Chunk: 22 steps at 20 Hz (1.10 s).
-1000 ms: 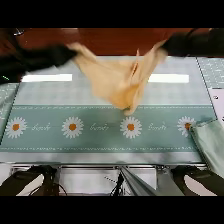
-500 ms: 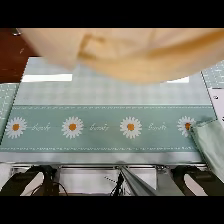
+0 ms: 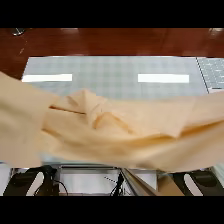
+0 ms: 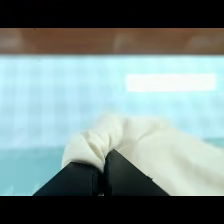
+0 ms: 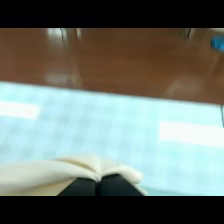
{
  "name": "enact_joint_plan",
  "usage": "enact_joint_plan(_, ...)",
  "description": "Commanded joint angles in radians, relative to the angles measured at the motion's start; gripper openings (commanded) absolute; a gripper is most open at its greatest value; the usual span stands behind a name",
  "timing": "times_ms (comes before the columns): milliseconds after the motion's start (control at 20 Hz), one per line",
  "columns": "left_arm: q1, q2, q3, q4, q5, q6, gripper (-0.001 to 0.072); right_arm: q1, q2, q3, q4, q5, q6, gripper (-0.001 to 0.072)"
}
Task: Fold the shirts.
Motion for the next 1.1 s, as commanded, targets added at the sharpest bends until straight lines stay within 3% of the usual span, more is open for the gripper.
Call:
enact_joint_plan(0, 0.001, 0.140, -0.421, -0.025, -0.057, -0.040, 0.0028, -0.001, 0.037, -0.282, -0.020, -0.045, 0.046, 0.0024)
enact_joint_plan(150, 0.001, 0.189, -0.887, -0.199, 0.084, -0.016, 0.0029, -0.001, -0.004, -0.546, -0.026, -0.238, 0.057, 0.0023)
enact_joint_plan(300, 0.000, 0.180, -1.254, -0.349, 0.468, 0.010, 0.0029, -0.003, -0.181, -0.636, -0.059, -0.437, 0.099, 0.0023)
enact_joint_plan(450, -0.013, 0.127, -1.445, -0.549, 0.752, 0.151, 0.0029, -0.038, -0.438, -0.581, 0.069, -0.540, 0.067, 0.0023)
enact_joint_plan(550, -0.038, 0.057, -1.478, -0.664, 0.816, 0.293, 0.0029, -0.043, -0.610, -0.494, 0.219, -0.550, -0.013, 0.0024)
enact_joint_plan(650, -0.058, -0.010, -1.472, -0.684, 0.841, 0.339, 0.0031, -0.043, -0.759, -0.394, 0.307, -0.550, -0.012, 0.0024)
enact_joint_plan(700, -0.058, -0.038, -1.466, -0.684, 0.854, 0.340, 0.0079, -0.043, -0.816, -0.348, 0.328, -0.544, -0.001, 0.0025)
enact_joint_plan(750, -0.057, -0.058, -1.452, -0.683, 0.856, 0.340, 0.0298, -0.043, -0.863, -0.303, 0.335, -0.530, 0.027, 0.0073)
enact_joint_plan(800, -0.057, -0.074, -1.426, -0.678, 0.852, 0.340, 0.0710, -0.044, -0.893, -0.265, 0.334, -0.509, 0.038, 0.0313)
enact_joint_plan(850, -0.051, -0.082, -1.384, -0.634, 0.824, 0.340, 0.0703, -0.049, -0.909, -0.227, 0.318, -0.475, 0.034, 0.0594)
enact_joint_plan(950, -0.006, -0.083, -1.276, -0.485, 0.728, 0.310, 0.0702, -0.088, -0.903, -0.178, 0.259, -0.373, -0.011, 0.0625)
enact_joint_plan(1050, 0.095, -0.083, -1.152, -0.278, 0.607, 0.215, 0.0702, -0.167, -0.863, -0.181, 0.107, -0.249, -0.042, 0.0625)
